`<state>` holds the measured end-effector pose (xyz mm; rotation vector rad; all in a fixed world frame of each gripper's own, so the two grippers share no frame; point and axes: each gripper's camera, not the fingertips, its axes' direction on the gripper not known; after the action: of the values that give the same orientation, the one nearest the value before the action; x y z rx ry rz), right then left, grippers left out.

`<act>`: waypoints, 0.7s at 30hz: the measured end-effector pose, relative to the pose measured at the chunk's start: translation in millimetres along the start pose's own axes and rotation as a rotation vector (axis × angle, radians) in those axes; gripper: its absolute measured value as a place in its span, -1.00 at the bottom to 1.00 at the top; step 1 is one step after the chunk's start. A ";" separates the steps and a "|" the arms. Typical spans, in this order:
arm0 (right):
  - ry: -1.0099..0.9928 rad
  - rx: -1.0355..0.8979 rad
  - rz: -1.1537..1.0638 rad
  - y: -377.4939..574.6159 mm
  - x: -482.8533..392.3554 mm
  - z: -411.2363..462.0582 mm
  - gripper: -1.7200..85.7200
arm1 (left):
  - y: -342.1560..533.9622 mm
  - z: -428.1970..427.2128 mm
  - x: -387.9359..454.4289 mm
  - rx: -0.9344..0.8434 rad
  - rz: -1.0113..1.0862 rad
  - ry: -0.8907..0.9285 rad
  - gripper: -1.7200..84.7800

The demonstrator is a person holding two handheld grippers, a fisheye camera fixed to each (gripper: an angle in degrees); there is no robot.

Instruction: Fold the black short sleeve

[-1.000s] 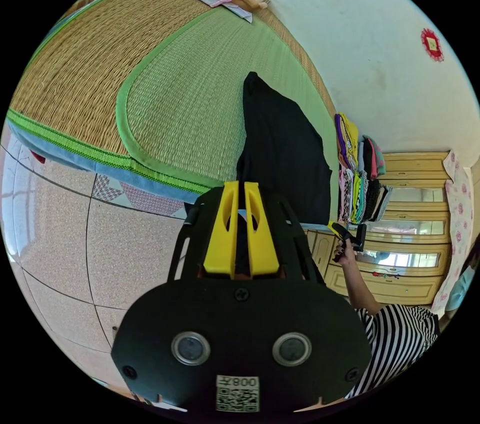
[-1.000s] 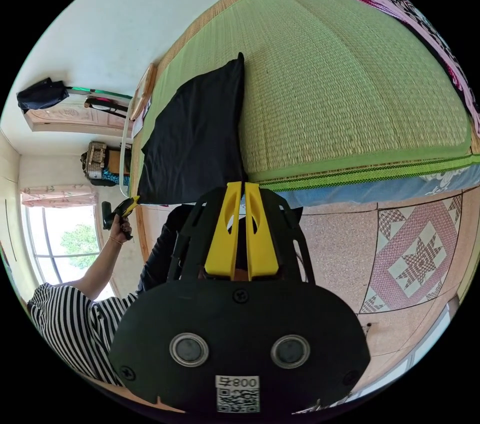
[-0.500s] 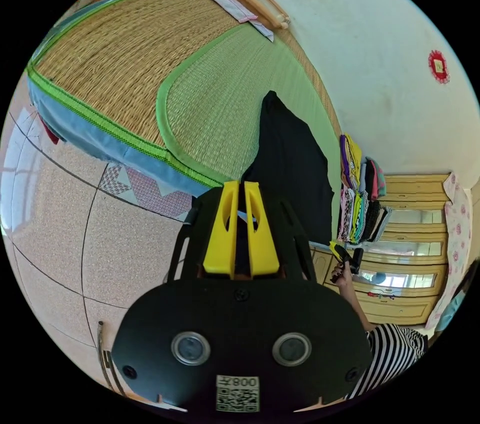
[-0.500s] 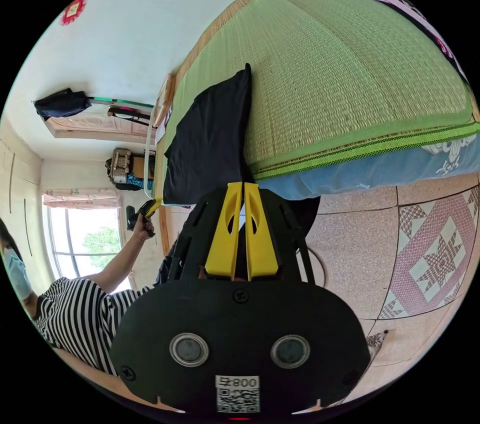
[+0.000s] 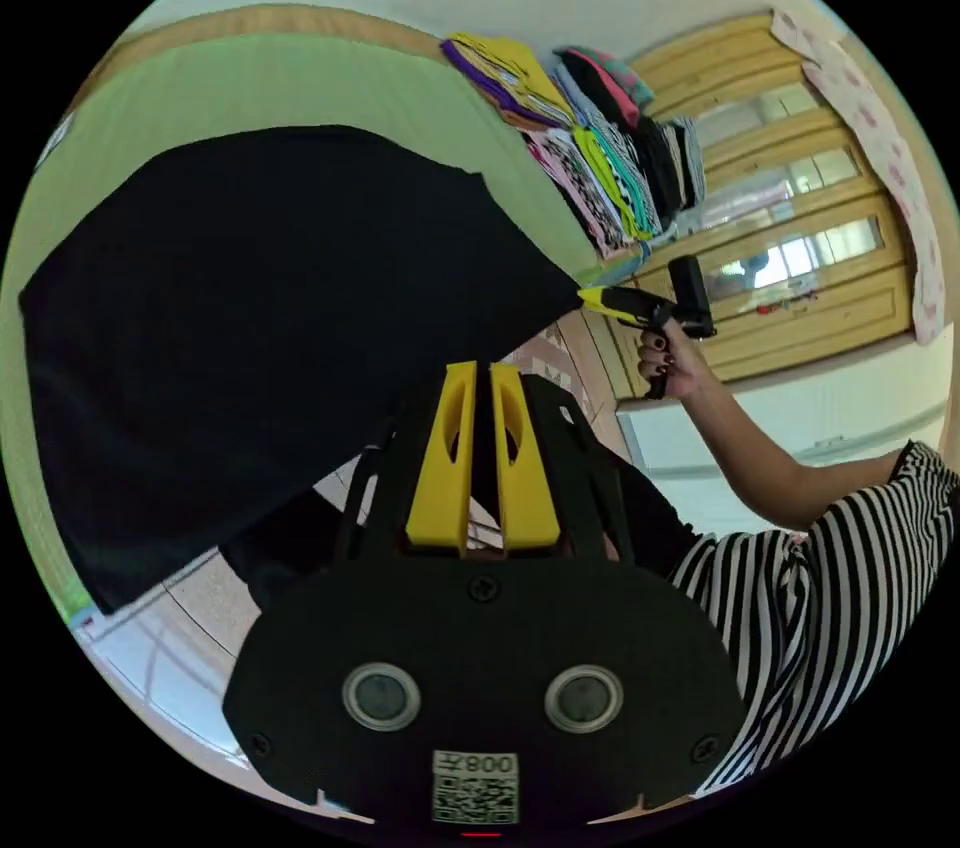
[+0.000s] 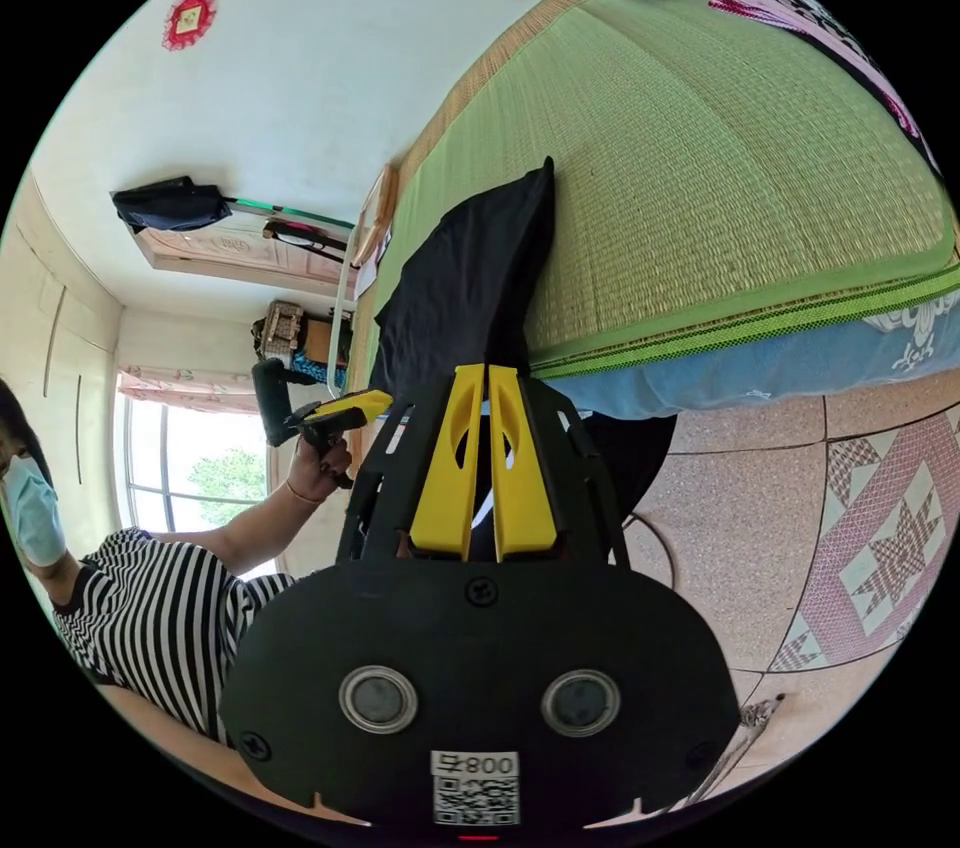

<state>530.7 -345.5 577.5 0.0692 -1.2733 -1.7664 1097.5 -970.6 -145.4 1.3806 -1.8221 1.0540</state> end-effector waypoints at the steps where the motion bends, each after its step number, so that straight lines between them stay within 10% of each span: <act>1: -0.012 0.003 -0.001 1.4 1.4 -1.8 -0.95 | -10.2 7.1 14.9 -0.025 0.036 -0.008 -0.84; 21: -0.128 -0.064 -0.023 0.5 24.6 0.0 -0.95 | -156.4 84.5 320.6 -0.229 0.470 -0.539 -0.90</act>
<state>517.0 -362.7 588.7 -0.0672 -1.3092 -1.8544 1162.2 -1217.7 117.5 1.1964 -2.6634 0.6816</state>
